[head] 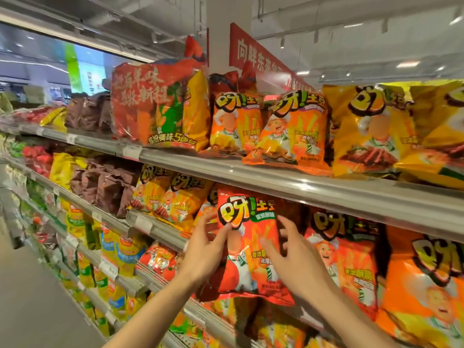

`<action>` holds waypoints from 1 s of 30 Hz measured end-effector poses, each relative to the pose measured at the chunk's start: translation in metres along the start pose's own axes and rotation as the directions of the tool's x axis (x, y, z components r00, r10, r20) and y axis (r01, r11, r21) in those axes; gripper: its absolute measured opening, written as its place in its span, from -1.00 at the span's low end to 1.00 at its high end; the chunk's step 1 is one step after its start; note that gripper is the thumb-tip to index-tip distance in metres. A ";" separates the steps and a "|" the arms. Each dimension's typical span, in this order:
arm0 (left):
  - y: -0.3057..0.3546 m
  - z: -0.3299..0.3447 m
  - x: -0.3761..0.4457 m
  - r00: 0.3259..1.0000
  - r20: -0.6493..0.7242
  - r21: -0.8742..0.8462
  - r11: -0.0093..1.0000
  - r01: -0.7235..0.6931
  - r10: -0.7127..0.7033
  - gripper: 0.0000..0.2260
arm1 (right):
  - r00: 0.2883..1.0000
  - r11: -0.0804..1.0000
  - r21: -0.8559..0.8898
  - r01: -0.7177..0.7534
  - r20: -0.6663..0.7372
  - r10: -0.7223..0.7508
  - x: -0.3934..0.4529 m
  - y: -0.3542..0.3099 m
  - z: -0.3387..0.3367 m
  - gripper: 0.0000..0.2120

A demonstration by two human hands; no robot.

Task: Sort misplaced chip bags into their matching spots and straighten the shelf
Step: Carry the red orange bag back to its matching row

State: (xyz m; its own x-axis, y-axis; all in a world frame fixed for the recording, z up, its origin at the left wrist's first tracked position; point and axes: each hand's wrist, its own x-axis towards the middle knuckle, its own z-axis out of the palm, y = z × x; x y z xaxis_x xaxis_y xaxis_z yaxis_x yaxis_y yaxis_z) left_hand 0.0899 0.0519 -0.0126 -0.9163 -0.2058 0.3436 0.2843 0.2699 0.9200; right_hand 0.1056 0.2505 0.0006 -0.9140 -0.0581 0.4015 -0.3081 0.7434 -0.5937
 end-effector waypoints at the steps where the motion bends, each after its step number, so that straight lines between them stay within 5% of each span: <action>1: -0.001 0.001 0.013 1.000 0.014 -0.008 1.000 -0.013 0.013 -0.72 | 0.999 1.000 -0.021 0.017 -0.031 -0.017 0.003 0.001 0.002 -0.29; 7: -0.010 0.017 0.083 0.992 0.091 0.089 0.991 -0.095 0.087 -0.63 | 0.986 0.925 -0.379 0.006 -0.154 -0.070 -0.005 0.017 0.000 -0.46; 12: -0.011 0.047 0.117 0.976 0.177 0.090 0.986 -0.141 0.124 -0.62 | 0.957 0.844 -0.513 -0.153 -0.291 -0.004 -0.032 0.039 -0.004 -0.49; 18: -0.019 0.080 0.111 0.966 0.213 0.128 0.976 -0.179 0.150 -0.75 | 0.929 0.791 -0.528 -0.309 -0.344 0.134 -0.047 0.045 -0.006 -0.34; 22: -0.027 0.083 0.104 0.925 0.354 0.191 0.957 -0.219 0.141 -0.61 | 0.922 0.794 -0.507 -0.337 -0.346 0.171 -0.055 0.045 -0.006 -0.31; 26: -0.027 0.063 0.093 0.909 0.307 0.276 0.888 -0.369 0.282 -0.45 | 0.927 0.793 -0.512 -0.331 -0.334 0.171 -0.058 0.049 -0.004 -0.29; 30: -0.028 0.055 0.072 0.804 0.520 0.317 0.808 -0.496 0.290 -0.38 | 0.927 0.787 -0.521 -0.330 -0.335 0.167 -0.058 0.046 -0.002 -0.30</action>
State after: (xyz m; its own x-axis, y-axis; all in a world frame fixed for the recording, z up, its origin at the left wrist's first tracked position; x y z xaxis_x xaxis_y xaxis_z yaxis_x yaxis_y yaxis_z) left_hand 0.0004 0.0817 -0.0242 -0.8006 0.4016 0.4447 0.5951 0.6187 0.5128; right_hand 0.1450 0.2887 -0.0486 -0.8104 0.2935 0.5071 0.1965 0.9515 -0.2368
